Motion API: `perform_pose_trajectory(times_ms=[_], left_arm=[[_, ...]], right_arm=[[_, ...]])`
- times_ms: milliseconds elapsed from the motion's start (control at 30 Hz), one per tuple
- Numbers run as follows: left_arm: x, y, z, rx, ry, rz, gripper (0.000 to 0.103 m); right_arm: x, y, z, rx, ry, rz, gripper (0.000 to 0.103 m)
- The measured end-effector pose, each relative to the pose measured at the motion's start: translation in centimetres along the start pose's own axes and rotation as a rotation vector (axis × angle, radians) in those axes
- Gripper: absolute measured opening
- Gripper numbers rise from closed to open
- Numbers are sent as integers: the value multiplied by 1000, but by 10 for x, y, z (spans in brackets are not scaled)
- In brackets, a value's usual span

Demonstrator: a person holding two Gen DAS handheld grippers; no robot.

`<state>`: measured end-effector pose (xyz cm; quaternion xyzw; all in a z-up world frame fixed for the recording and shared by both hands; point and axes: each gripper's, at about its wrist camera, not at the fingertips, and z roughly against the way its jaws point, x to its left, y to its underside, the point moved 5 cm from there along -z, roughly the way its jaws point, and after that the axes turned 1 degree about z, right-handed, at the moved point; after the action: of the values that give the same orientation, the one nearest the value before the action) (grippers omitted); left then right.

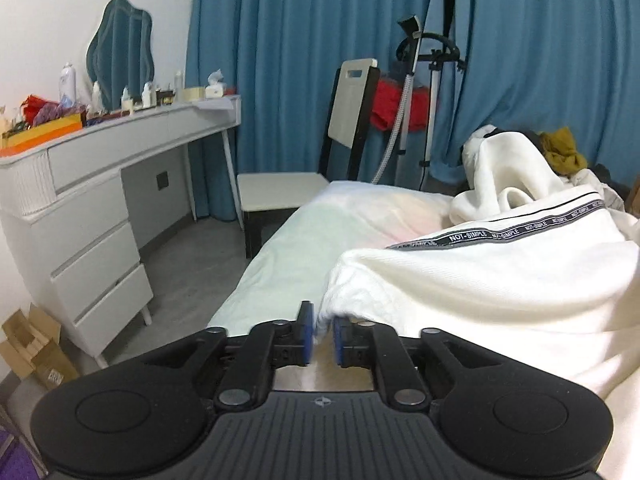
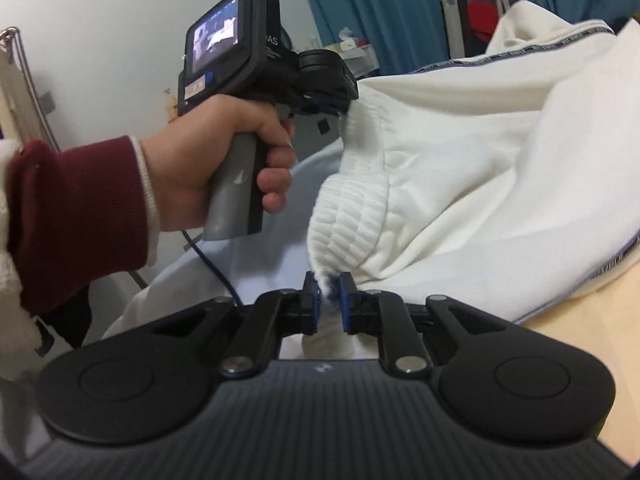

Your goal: Fold clothes

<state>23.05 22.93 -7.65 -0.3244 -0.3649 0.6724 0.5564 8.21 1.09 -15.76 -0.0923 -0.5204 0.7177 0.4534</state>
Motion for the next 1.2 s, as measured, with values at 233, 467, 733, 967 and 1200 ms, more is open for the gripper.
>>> perform_pose_trajectory(times_ms=[233,467,733,967,1200], left_arm=[[16,-3,56,0,-12,26,64],[-15,1,143,-85,66,-28,81],[-123,6,165,-103,263,-106,81],[-238,-2,114,-60,322,-202,76],[-330,-24,37,-8,349,-260,75]], right_arm=[[7,-4,20,-106,24,85,86],[2,-16,69,-167,52,61,96],[-56,-62,166,-223,260,39,96],[-142,-75,220,-278,438,-73,95],[-225,-64,231,-320,509,-234,56]])
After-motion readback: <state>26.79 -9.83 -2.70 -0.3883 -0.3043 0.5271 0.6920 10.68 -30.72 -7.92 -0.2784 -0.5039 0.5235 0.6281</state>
